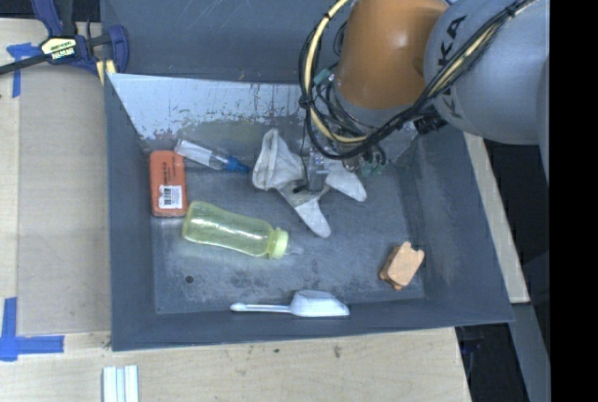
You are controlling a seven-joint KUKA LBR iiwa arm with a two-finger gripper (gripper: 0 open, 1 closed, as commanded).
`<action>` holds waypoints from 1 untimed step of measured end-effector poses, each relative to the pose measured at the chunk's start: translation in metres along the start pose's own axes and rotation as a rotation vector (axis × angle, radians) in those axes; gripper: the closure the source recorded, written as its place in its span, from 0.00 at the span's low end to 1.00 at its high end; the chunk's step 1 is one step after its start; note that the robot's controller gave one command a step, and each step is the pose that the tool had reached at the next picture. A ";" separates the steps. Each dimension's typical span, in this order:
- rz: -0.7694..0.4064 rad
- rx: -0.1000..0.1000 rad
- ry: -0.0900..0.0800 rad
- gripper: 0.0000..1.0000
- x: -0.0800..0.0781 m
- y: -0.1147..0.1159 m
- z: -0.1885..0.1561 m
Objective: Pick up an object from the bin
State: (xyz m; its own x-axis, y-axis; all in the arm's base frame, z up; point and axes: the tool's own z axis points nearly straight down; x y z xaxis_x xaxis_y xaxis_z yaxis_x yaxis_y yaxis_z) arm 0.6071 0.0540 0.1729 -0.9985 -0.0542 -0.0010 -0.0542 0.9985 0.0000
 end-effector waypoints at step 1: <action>-0.009 0.000 0.000 1.00 -0.002 0.014 -0.029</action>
Offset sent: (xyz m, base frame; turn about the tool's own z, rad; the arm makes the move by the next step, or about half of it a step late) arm -0.0783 -0.0027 -0.1029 0.0023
